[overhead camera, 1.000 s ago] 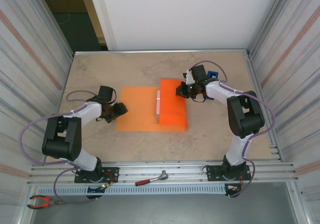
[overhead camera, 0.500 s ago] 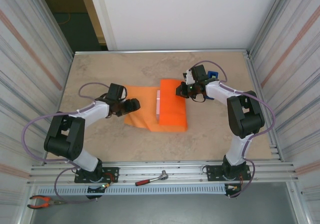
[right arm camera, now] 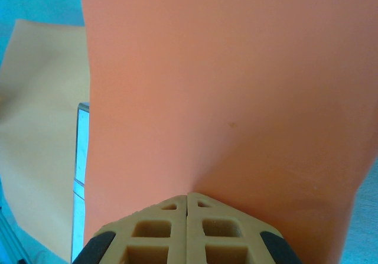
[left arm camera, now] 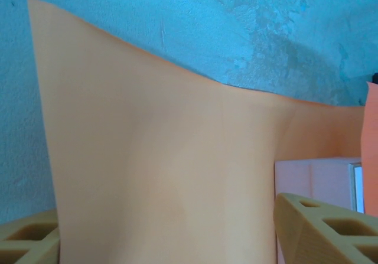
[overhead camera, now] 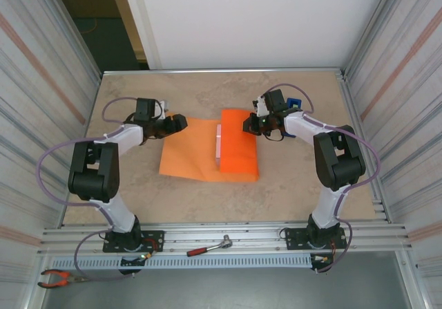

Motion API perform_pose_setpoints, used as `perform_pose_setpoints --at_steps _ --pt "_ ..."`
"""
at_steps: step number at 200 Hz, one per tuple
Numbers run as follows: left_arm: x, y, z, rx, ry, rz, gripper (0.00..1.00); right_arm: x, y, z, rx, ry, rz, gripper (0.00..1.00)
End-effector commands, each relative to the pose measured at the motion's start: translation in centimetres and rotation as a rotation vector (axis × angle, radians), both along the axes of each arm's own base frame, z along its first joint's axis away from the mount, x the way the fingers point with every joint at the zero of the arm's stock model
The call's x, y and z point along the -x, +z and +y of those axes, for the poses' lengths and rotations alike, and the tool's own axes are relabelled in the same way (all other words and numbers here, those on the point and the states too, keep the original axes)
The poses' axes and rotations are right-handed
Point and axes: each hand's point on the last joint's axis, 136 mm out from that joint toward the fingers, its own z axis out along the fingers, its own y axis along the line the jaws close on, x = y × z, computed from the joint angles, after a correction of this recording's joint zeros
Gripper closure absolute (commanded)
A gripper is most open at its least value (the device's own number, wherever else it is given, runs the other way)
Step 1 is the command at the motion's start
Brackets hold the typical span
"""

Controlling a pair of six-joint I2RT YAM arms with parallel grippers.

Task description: Wrap the gift box in paper

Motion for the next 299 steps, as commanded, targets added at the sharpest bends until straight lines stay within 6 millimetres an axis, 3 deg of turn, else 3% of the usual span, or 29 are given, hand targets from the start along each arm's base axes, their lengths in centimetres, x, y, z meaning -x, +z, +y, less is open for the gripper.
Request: perform_pose_setpoints --at_steps 1,43,84,130,173,188,243,299 --pt "1.8 0.8 -0.8 0.050 -0.053 0.039 0.29 2.9 -5.0 -1.7 0.114 -0.014 0.146 1.00" --pt "5.6 -1.1 0.6 0.066 -0.004 0.208 0.44 3.0 -5.0 -1.5 0.110 -0.008 0.145 1.00" --pt "7.8 -1.9 2.2 0.071 0.041 0.263 0.54 3.2 -5.0 -1.8 0.109 -0.010 0.146 1.00" --pt "8.9 -2.3 3.3 0.091 0.078 0.276 0.64 3.1 -5.0 -1.7 0.108 -0.014 0.147 1.00" --pt "9.2 -2.2 3.3 0.108 0.072 0.282 0.94 3.2 -5.1 -1.6 0.108 -0.010 0.149 1.00" --pt "9.1 -1.5 3.0 0.132 0.069 0.266 1.00 3.2 -5.1 -1.6 0.108 -0.011 0.147 1.00" --pt "9.3 3.6 -0.6 0.157 -0.030 0.128 1.00 3.2 -4.9 -1.5 0.105 -0.010 0.145 1.00" --pt "9.9 8.2 -7.0 0.195 -0.165 0.035 1.00 3.4 -5.1 -1.5 0.106 -0.008 0.150 1.00"
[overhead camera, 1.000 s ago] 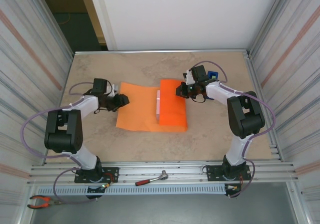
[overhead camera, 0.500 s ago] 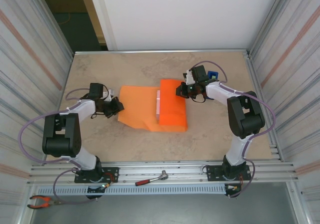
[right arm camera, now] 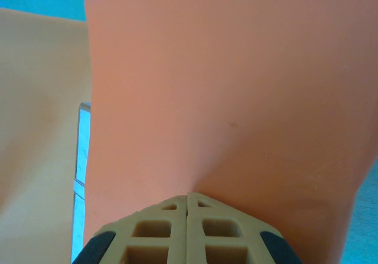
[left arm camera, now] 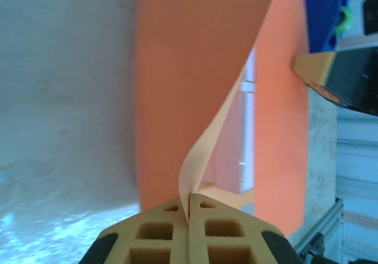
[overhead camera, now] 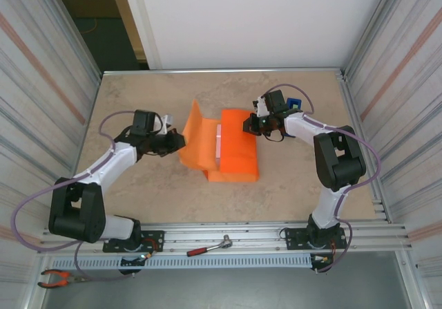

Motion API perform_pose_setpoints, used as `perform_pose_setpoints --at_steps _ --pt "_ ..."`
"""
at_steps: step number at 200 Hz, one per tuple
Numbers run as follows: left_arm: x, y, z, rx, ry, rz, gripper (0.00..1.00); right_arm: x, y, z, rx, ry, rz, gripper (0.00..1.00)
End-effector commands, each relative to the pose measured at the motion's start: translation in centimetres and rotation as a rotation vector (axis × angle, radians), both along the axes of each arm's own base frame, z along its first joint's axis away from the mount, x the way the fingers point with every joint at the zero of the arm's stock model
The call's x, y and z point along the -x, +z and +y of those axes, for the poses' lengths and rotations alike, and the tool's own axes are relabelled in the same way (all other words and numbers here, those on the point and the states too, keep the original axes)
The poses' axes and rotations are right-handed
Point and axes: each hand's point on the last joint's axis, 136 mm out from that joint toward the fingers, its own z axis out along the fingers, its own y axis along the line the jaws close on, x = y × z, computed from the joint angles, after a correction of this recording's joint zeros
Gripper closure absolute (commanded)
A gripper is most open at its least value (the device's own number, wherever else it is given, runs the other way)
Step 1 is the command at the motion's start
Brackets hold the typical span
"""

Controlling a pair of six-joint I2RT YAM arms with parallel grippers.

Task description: Wrap the gift box in paper

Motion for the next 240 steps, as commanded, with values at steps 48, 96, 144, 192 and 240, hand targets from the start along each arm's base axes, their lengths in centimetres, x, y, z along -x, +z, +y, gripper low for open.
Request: perform_pose_setpoints --at_steps 48,96,144,192,240 --pt "-0.7 5.0 -6.8 0.090 -0.095 -0.056 1.00 3.4 -5.1 -1.4 0.112 -0.006 0.163 1.00" --pt "-0.8 5.0 -10.3 0.122 -0.142 0.001 0.99 3.4 -5.3 -1.2 0.113 -0.003 0.165 1.00" --pt "-0.7 3.3 -11.6 0.046 -0.168 0.055 0.89 3.4 -5.2 -1.2 0.115 -0.003 0.164 1.00" --pt "0.3 -0.3 -7.7 -0.223 -0.129 0.091 0.88 3.4 -5.1 -1.0 0.112 -0.001 0.163 1.00" --pt "1.8 -2.8 -4.1 -0.416 -0.119 0.114 0.84 3.3 -5.0 -1.0 0.110 -0.003 0.160 1.00"
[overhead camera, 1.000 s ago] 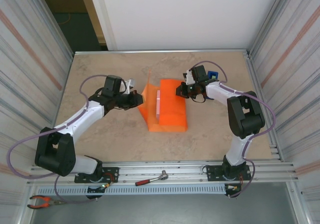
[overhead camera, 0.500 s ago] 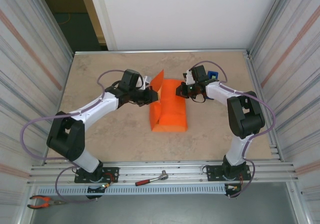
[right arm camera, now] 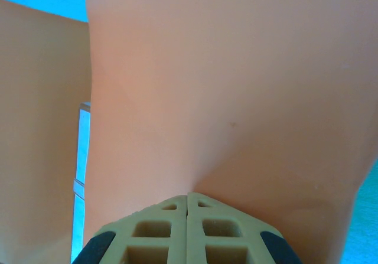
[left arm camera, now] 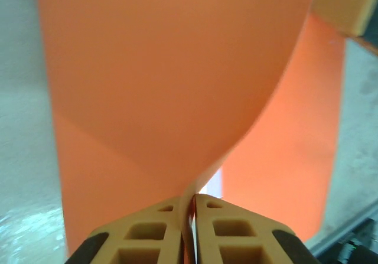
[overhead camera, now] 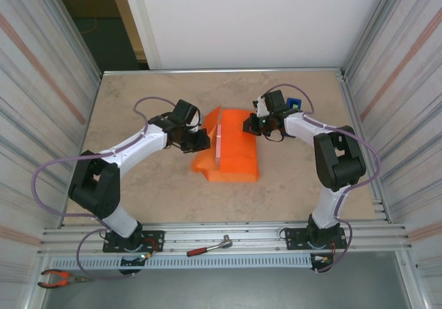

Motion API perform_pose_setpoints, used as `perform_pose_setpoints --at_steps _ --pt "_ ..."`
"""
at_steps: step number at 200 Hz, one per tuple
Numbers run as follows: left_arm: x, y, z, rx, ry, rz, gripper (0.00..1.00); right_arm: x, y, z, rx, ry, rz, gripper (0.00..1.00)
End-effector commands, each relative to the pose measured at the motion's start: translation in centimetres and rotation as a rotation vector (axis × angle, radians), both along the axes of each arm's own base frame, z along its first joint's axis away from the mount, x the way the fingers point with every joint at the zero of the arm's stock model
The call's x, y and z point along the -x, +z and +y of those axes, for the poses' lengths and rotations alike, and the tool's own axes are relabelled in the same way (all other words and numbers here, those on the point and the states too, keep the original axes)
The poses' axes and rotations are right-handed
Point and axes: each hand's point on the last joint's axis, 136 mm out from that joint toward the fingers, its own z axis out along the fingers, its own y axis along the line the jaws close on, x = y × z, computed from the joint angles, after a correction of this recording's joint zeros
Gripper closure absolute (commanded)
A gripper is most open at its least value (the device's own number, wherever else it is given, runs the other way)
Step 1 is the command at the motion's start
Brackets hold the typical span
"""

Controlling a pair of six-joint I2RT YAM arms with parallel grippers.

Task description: Wrap the gift box in paper

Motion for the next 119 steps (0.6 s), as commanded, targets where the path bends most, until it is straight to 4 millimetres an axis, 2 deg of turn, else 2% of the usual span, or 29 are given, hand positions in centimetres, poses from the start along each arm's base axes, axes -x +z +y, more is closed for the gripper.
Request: perform_pose_setpoints --at_steps 1,22,60,89,119 --pt "1.2 -1.0 2.6 -0.143 -0.017 -0.011 0.83 3.3 -5.0 -1.0 0.108 -0.003 0.161 1.00" --pt "1.8 -1.9 3.3 -0.172 -0.021 0.002 0.80 3.3 -5.0 -1.1 0.109 -0.004 0.160 1.00" --pt "2.6 -2.8 4.8 -0.193 -0.005 0.021 0.80 3.4 -4.9 -1.2 0.111 -0.002 0.158 1.00" --pt "2.6 -1.7 5.3 -0.167 -0.002 -0.002 0.84 3.3 -4.9 -1.2 0.110 -0.005 0.158 1.00" --pt "2.4 0.4 3.8 -0.065 -0.034 -0.019 0.90 3.3 -5.0 -1.2 0.111 -0.004 0.160 1.00"
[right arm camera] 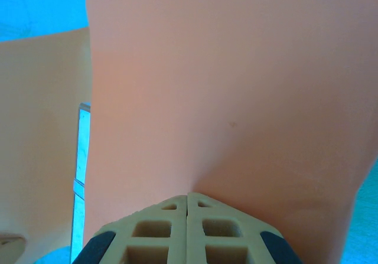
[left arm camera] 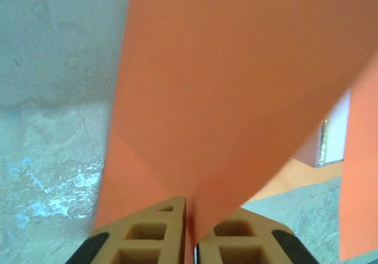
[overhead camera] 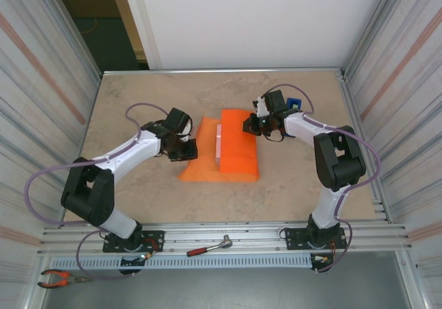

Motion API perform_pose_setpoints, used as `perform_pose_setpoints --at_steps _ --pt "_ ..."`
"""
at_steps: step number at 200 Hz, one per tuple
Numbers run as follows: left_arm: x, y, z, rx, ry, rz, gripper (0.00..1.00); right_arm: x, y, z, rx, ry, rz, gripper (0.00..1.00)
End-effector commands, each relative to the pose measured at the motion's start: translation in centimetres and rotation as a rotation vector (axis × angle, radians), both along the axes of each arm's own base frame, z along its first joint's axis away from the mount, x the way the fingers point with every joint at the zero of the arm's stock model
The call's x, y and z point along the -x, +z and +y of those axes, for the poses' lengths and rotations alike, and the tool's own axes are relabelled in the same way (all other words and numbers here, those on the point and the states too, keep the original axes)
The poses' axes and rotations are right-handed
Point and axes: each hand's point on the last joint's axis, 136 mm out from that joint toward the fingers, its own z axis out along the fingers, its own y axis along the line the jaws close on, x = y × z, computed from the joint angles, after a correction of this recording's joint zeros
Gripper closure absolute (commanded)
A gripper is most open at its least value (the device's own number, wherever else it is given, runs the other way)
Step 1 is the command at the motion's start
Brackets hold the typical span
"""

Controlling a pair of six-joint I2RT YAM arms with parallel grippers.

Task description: Wrap the gift box in paper

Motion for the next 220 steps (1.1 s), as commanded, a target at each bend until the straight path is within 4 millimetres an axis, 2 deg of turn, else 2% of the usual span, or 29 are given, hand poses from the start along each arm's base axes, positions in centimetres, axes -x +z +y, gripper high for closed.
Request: perform_pose_setpoints --at_steps 1,29,94,123,164,220 --pt "0.2 2.6 -1.1 0.085 -0.049 -0.030 0.91 3.3 -5.0 -1.2 0.110 -0.004 0.160 1.00" --pt "0.1 4.3 -3.8 0.231 -0.087 -0.012 1.00 3.4 -5.1 -1.2 0.112 -0.002 0.162 1.00" --pt "-0.7 8.0 -10.0 0.432 -0.166 -0.023 1.00 3.4 -5.2 -1.2 0.111 -0.003 0.163 1.00" --pt "-1.1 8.9 -12.9 0.486 -0.197 -0.004 1.00 3.4 -5.2 -1.0 0.107 0.000 0.161 1.00" --pt "-1.1 7.6 -16.6 0.517 -0.222 0.065 1.00 3.5 -5.5 -0.8 0.110 0.004 0.167 1.00" --pt "-1.8 4.4 -19.3 0.546 -0.191 0.105 1.00 3.7 -5.6 -0.8 0.112 0.006 0.171 1.00"
